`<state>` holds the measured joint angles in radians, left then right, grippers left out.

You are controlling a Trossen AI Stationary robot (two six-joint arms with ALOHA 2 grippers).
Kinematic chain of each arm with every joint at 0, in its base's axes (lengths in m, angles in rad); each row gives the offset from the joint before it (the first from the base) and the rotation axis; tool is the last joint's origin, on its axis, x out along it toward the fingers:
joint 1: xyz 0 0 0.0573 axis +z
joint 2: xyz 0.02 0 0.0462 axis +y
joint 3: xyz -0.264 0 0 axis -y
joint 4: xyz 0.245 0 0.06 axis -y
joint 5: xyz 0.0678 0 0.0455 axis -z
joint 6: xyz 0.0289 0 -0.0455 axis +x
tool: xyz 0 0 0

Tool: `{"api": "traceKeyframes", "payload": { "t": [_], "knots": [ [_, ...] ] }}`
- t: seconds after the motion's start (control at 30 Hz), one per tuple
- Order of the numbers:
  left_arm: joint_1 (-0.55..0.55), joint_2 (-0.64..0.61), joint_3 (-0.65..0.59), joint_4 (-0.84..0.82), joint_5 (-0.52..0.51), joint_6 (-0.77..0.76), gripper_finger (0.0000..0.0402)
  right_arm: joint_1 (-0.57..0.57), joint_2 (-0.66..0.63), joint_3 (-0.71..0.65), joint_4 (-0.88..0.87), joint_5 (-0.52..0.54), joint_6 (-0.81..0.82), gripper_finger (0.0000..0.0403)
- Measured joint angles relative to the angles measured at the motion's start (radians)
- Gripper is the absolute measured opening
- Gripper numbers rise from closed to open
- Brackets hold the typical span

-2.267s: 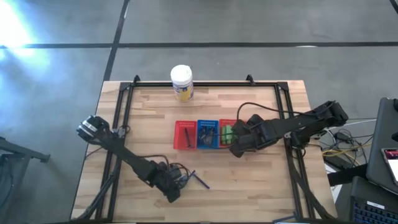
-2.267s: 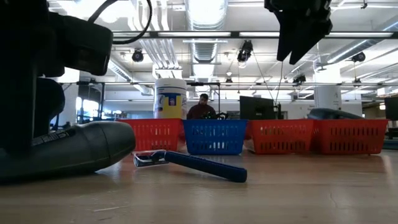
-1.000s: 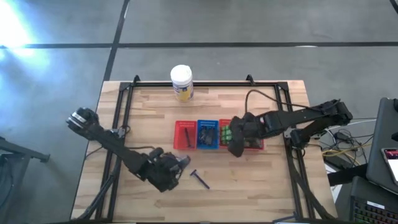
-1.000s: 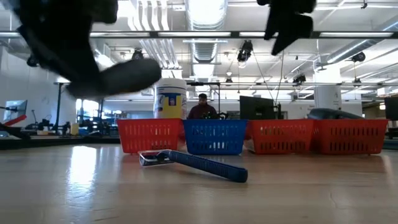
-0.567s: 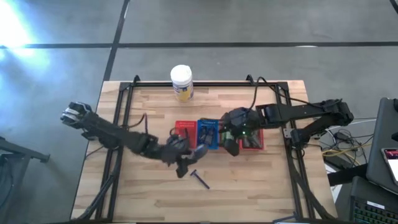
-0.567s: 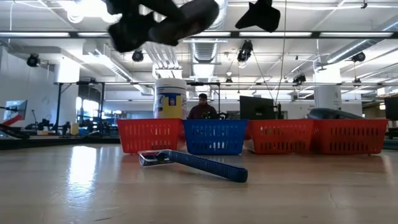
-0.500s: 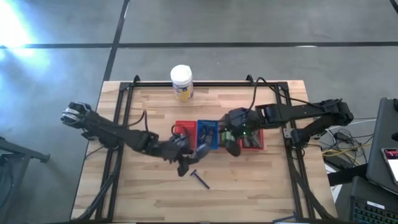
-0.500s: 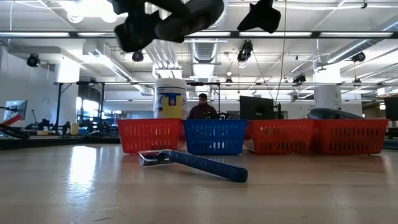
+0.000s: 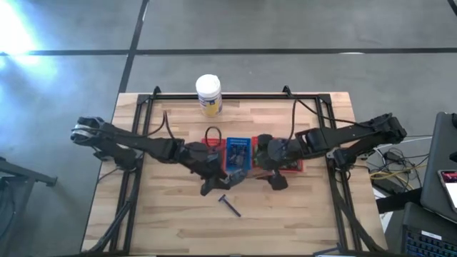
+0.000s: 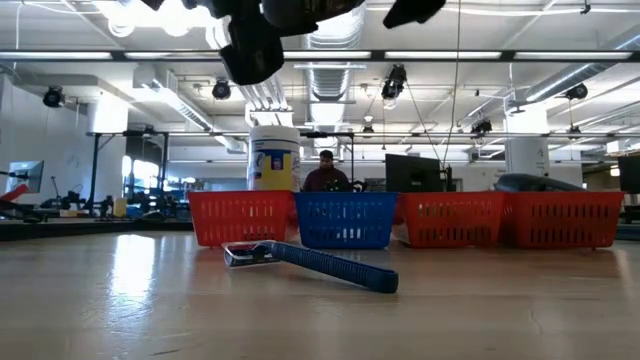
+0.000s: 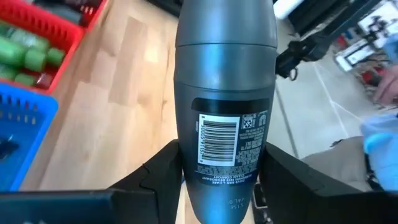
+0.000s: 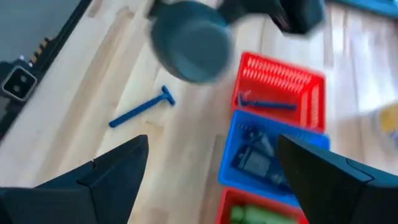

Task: Pick & Place Travel size toiletries
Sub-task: Put the gray deodorant into the right red bin

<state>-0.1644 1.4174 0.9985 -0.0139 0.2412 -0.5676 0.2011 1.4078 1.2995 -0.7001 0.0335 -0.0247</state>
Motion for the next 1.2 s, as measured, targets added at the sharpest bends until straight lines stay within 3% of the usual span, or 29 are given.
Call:
{"api": "traceKeyframes", "payload": {
  "t": [0.23, 0.5, 0.83, 1.2],
  "knots": [
    [0.087, 0.000, 0.000, 0.025, 0.048, 0.050, 0.0181, 0.002, 0.001, 0.030, 0.032, 0.023, -0.160, 0.0351],
    [0.096, 0.025, 0.003, 0.172, 0.081, 0.075, 0.0181, 0.004, 0.006, 0.060, 0.051, 0.020, -0.161, 0.0330],
    [0.101, 0.160, 0.116, 0.167, 0.162, 0.108, 0.0181, 0.018, 0.006, 0.061, 0.069, 0.004, -0.159, 0.0314],
    [0.120, 0.174, 0.134, 0.176, 0.184, 0.121, 0.0181, 0.044, 0.007, 0.059, 0.045, 0.015, -0.125, 0.0289]
  ]
}}
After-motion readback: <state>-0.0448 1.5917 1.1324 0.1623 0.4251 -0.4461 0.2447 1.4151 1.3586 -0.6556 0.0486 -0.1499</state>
